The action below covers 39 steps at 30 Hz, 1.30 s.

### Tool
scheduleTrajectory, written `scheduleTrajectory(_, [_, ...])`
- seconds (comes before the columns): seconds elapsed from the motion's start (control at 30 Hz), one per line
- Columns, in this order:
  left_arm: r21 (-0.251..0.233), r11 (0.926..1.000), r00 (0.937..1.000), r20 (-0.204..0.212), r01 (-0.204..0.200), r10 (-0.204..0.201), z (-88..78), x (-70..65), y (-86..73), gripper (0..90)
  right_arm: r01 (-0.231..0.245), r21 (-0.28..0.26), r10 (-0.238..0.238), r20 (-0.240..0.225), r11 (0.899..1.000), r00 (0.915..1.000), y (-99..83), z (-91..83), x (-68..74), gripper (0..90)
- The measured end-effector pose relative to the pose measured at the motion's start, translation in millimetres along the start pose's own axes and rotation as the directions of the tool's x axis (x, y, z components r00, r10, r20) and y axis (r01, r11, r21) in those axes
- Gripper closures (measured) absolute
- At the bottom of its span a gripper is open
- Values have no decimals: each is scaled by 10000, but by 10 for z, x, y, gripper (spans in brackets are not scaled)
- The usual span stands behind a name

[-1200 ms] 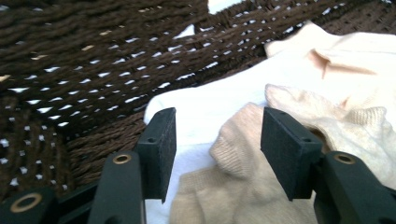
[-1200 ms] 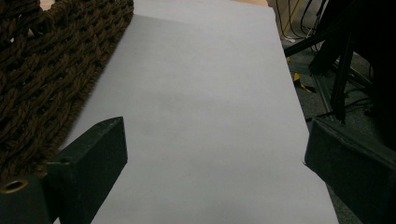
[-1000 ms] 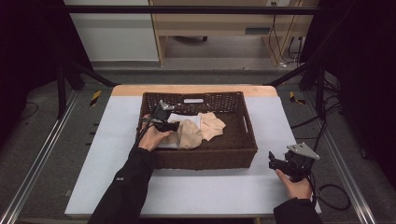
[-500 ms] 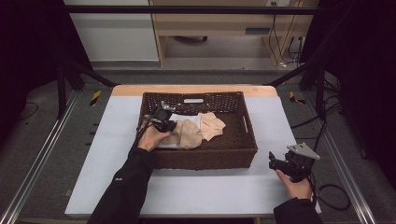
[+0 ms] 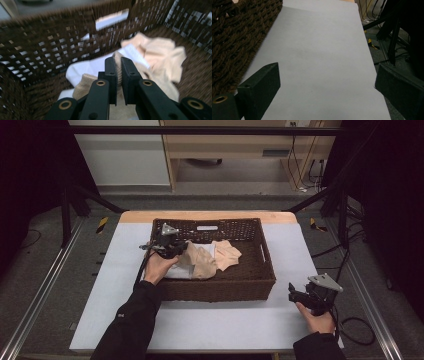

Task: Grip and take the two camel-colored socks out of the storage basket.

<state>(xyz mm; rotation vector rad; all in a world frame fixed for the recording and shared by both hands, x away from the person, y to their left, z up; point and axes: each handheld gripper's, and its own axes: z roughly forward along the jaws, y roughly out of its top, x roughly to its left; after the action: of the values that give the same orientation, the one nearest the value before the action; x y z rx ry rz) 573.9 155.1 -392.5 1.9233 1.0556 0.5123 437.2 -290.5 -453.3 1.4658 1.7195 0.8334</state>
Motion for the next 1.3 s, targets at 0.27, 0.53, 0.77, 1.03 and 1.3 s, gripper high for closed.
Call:
scheduleTrajectory(0.27, [-1500, 9885, 9998, -98, -191, 178, -303, -64, 109, 837, 10, -57, -10, 33, 10000, 10000, 1, -2, -4, 63])
scheduleTrajectory(0.53, [-2730, 9619, 9999, -82, -132, 114, -619, -126, 195, 838, -35, -122, 36, 59, 9999, 10000, 3, -12, -10, 63])
scheduleTrajectory(0.77, [-3350, 9422, 9997, 203, -88, 166, -899, -268, 226, 838, -23, -138, 24, 47, 9999, 10000, 6, -14, -12, 63])
scheduleTrajectory(1.03, [-3799, 9246, 9973, 518, -294, 529, -1176, -437, 231, 838, -45, -139, 45, 59, 9999, 10000, 8, -15, -14, 63])
scheduleTrajectory(1.3, [-4256, 9042, 9947, 730, -352, 731, -1411, -559, 182, 838, -23, -155, 24, 47, 9999, 10000, 9, -19, -15, 63])
